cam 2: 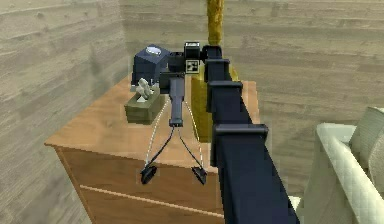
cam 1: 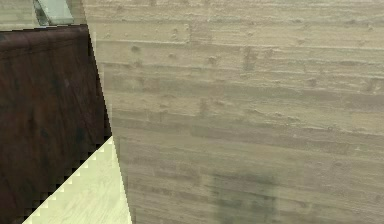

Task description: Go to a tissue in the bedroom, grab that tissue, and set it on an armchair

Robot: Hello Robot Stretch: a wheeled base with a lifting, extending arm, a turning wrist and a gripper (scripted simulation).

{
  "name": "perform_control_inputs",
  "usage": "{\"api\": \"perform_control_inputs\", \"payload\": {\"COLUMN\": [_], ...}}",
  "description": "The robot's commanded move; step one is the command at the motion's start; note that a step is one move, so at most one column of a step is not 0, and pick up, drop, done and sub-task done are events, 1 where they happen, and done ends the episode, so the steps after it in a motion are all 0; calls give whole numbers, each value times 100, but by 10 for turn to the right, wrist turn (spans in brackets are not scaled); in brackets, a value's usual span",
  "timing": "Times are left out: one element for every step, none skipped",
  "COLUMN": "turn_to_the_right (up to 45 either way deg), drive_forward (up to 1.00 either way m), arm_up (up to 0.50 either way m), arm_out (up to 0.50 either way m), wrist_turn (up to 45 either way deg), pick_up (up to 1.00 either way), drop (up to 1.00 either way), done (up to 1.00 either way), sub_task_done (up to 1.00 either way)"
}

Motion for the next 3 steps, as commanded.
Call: {"api": "perform_control_inputs", "payload": {"turn_to_the_right": [0, 0, 0], "drive_forward": [0, 0, 0], "arm_up": [0, 0, 0], "arm_out": [0, 0, 0], "wrist_turn": [450, 450, 450], "pick_up": [0, 0, 0], "drop": [0, 0, 0], "done": [0, 0, 0], "sub_task_done": [0, 0, 0]}}
